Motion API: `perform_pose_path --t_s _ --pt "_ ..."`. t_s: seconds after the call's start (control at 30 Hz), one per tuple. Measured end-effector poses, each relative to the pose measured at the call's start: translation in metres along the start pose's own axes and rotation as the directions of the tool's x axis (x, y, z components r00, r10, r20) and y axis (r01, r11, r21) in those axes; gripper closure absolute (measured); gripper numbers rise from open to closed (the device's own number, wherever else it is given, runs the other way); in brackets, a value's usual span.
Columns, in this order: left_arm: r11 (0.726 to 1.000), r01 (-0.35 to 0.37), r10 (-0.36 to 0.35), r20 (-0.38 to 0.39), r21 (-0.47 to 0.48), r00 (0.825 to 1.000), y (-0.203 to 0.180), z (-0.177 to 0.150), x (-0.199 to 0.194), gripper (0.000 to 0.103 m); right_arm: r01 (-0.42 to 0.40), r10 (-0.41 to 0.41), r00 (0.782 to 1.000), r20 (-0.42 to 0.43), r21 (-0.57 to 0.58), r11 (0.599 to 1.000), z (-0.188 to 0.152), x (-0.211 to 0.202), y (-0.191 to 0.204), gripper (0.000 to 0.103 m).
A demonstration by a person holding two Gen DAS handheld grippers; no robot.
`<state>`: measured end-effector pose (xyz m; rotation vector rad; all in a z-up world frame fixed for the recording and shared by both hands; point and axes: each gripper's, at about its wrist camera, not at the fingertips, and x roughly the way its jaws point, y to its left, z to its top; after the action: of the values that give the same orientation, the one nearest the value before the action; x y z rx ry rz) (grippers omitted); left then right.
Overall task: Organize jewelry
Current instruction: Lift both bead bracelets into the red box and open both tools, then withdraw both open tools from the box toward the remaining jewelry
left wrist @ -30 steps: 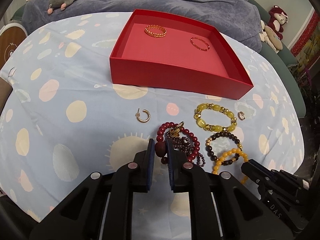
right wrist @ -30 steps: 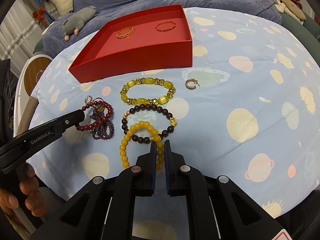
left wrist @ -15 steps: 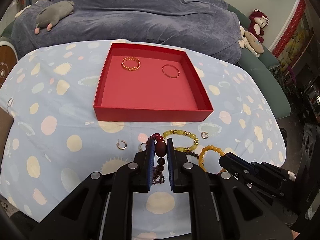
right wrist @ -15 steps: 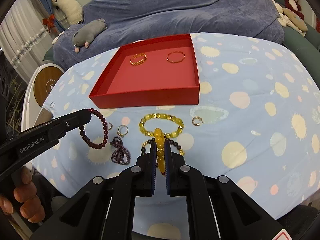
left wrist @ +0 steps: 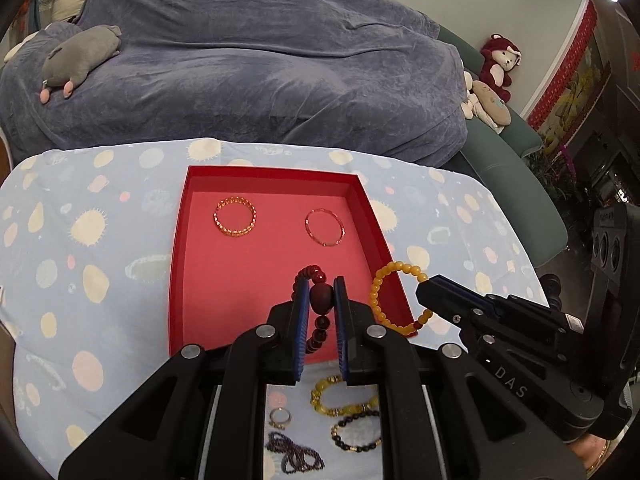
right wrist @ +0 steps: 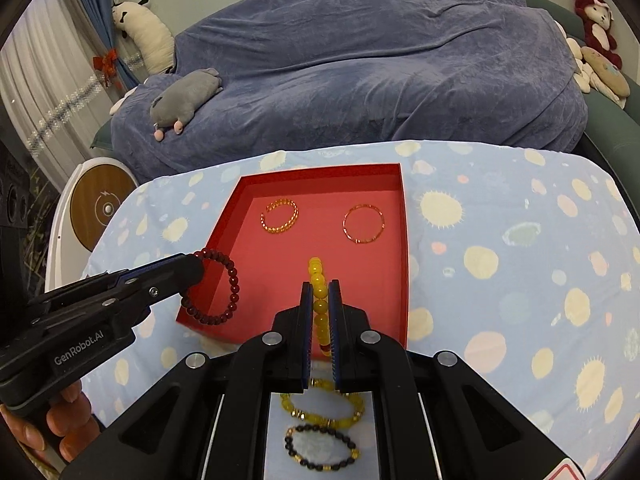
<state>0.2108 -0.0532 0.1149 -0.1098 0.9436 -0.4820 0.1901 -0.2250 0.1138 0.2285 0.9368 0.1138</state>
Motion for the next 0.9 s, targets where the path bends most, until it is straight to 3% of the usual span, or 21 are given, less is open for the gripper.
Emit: perform_pose_path --t_s 0.23,0.47,0.67,0.73,0.8,0.9 --pt "0.999 0.018 -0.019 -0.043 -0.036 0.999 0.028 0.022 0.052 0.091 -0.034 0.038 0.997 -0.072 0.049 0.998 0.018 0.065 -0.007 0.096" --pt "0.998 -0.066 0.065 -0.108 -0.004 0.992 0.051 0.019 0.097 0.091 0.012 -0.006 0.99 -0.141 0.038 0.999 0.014 0.114 -0.018 0.096" --pt "0.99 -0.139 0.14 -0.108 0.018 0.984 0.064 0.012 0.108 0.091 0.077 -0.077 0.988 -0.132 -0.005 0.997 0.015 0.124 -0.023 0.095" --pt "0.984 -0.176 0.177 -0.083 0.027 0.981 0.064 0.009 0.105 0.089 0.101 -0.103 0.989 -0.108 -0.022 0.995 0.016 0.12 -0.022 0.087" --pt "0.98 -0.195 0.196 -0.052 0.027 0.979 0.064 0.009 0.098 0.072 0.111 -0.112 0.991 -0.077 -0.022 0.994 0.017 0.111 -0.023 0.076" --pt "0.98 -0.197 0.197 -0.025 0.016 0.98 0.064 0.008 0.086 0.064 0.111 -0.112 0.993 -0.045 -0.016 0.994 0.016 0.095 -0.023 0.066"
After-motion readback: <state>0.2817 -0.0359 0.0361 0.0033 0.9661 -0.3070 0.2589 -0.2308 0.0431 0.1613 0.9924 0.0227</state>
